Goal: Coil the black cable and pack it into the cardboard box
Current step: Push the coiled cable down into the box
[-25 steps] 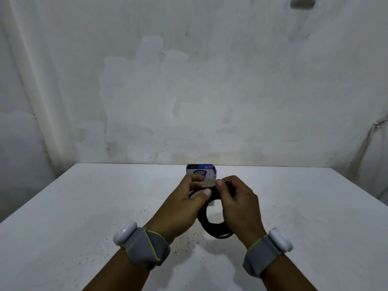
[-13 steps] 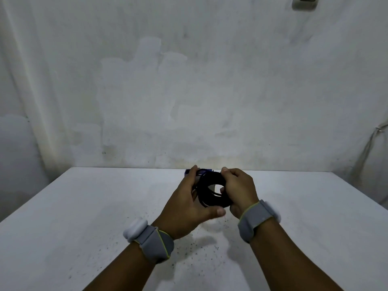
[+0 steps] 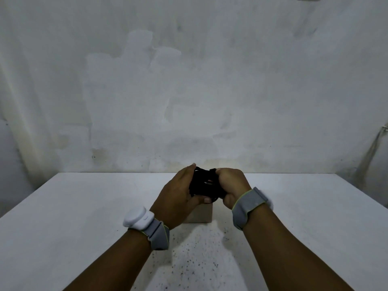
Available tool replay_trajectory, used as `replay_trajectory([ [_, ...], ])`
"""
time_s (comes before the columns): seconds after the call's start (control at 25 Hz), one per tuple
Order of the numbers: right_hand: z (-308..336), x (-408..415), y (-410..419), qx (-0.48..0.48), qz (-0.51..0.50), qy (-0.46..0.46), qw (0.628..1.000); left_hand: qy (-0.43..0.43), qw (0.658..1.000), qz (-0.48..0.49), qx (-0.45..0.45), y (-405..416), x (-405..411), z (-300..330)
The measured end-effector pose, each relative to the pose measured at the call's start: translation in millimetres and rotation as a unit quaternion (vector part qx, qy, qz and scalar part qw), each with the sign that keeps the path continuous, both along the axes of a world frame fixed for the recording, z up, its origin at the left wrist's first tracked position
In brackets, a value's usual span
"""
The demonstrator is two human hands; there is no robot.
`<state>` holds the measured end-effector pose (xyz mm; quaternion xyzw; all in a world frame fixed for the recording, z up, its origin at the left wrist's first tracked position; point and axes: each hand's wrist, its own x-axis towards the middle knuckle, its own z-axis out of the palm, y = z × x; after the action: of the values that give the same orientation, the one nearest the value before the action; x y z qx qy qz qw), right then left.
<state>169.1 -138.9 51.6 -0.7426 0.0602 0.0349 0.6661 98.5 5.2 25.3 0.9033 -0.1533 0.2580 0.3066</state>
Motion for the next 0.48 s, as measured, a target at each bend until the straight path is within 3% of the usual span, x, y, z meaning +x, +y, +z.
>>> replay_trajectory([
  [0.08, 1, 5, 2, -0.089, 0.025, -0.028, 0.995, 0.001, 1.0, 0.01, -0.013, 1, 6, -2],
  [0.36, 9, 25, 21, -0.153, 0.034, -0.063, 0.986, -0.008, 0.998, 0.029, -0.06, 10, 24, -1],
  [0.48, 4, 35, 27, -0.237, 0.019, -0.047, 0.97, -0.011, 0.998, 0.045, -0.053, 13, 26, -5],
])
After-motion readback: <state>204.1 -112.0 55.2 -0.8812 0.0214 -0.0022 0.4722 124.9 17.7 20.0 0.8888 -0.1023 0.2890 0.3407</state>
